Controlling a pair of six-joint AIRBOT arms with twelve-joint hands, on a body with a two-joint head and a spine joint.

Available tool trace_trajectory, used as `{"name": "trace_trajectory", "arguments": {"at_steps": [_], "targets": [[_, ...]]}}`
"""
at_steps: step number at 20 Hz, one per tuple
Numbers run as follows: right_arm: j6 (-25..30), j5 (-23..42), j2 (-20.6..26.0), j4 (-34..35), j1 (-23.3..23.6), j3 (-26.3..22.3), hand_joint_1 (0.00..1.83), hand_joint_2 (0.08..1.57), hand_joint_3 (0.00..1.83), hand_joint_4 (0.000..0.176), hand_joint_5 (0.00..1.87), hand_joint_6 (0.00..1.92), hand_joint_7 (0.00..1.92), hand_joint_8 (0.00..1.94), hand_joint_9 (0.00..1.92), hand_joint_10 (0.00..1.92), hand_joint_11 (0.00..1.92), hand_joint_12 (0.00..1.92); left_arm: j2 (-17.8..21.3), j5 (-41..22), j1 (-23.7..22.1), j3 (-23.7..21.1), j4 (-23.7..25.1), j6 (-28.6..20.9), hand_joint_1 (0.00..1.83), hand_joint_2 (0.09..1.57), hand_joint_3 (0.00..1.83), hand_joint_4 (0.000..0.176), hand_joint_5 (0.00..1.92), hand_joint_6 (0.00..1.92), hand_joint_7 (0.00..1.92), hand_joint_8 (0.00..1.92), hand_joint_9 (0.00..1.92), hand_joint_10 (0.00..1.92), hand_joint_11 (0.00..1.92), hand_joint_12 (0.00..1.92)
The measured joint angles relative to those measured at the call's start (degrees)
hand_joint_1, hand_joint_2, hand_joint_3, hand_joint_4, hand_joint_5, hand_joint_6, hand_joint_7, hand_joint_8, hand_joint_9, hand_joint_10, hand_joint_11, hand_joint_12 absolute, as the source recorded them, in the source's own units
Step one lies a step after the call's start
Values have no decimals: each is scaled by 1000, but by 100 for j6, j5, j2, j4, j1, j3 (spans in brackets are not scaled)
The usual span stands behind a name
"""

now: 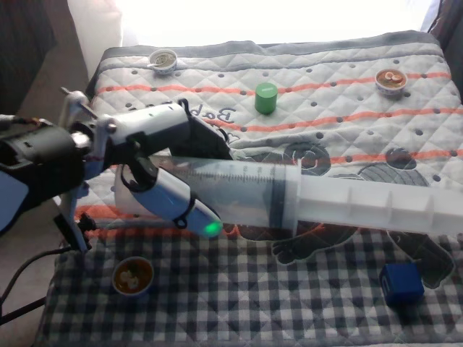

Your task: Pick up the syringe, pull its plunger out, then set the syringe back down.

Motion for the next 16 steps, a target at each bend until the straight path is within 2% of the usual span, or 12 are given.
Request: {"name": "trace_trajectory", "arguments": {"at_steps": [2, 3, 4, 5, 6, 8, 9, 10, 11, 13, 14, 16], "targets": [[0, 7, -17, -2, 0, 2, 587, 1002, 10, 70, 51, 3, 0, 0, 0, 0, 0, 517, -74, -48, -20, 85, 52, 0, 979, 1011, 0, 0, 516, 217, 277, 142, 28, 606, 0, 1389], [0, -2, -24, 9, 0, 7, 597, 994, 6, 66, 56, 5, 0, 0, 0, 0, 0, 516, -120, -68, -20, 144, 55, 0, 936, 979, 0, 7, 419, 96, 171, 41, 24, 296, 0, 1105], [0, 0, -24, 7, 0, 9, 583, 960, 0, 74, 72, 8, 0, 0, 10, 3, 0, 597, -136, -90, -20, 166, 52, 0, 919, 932, 0, 41, 279, 22, 33, 7, 4, 58, 0, 592], [0, 2, -24, 7, 0, 9, 586, 953, 0, 72, 80, 8, 0, 0, 13, 4, 0, 629, -136, -109, -20, 179, 50, -2, 924, 894, 0, 38, 202, 16, 6, 1, 0, 11, 0, 247], [0, -2, -24, 7, 0, 9, 573, 950, 0, 81, 75, 4, 0, 0, 11, 3, 0, 633, -149, -149, -20, 197, 35, -2, 901, 872, 0, 56, 44, 0, 0, 0, 0, 0, 0, 9], [0, 2, -24, 4, 0, 9, 597, 932, 0, 95, 125, 18, 22, 4, 42, 12, 0, 655, -153, -153, -20, 208, -13, 0, 856, 854, 0, 57, 1, 0, 0, 0, 0, 0, 0, 0], [0, 0, -24, 7, 0, 7, 571, 938, 0, 90, 157, 29, 38, 9, 49, 14, 0, 657, -136, -131, -4, 181, -59, 0, 838, 850, 0, 33, 10, 3, 0, 0, 0, 0, 0, 0], [0, 0, -24, 7, 0, 9, 571, 938, 0, 90, 157, 29, 38, 9, 49, 14, 0, 657, -111, -103, 4, 144, -68, 0, 838, 850, 0, 33, 10, 3, 0, 0, 0, 0, 0, 0], [0, 2, -24, 4, 0, 7, 550, 909, 0, 101, 189, 34, 58, 10, 71, 19, 0, 718, -28, -42, 28, 39, -101, -2, 751, 844, 0, 0, 43, 16, 0, 0, 0, 0, 0, 0], [-2, 11, -24, 20, -2, 7, 481, 884, 0, 101, 169, 12, 44, 1, 70, 10, 0, 671, 103, 37, 57, -114, -116, -2, 702, 869, 0, 0, 51, 14, 0, 0, 0, 0, 22, 11], [-2, 33, -24, 7, -2, 7, 521, 882, 0, 98, 166, 8, 71, 8, 105, 19, 0, 757, 247, 210, 72, -289, -127, -7, 670, 938, 13, 7, 40, 14, 0, 0, 0, 0, 3, 281], [-2, 61, -24, 4, -2, 7, 525, 928, 5, 83, 116, 1, 59, 1, 110, 14, 0, 774, 461, 634, 116, -535, -199, -4, 630, 1000, 9, 0, 62, 7, 43, 1, 28, 8, 0, 375]]}}
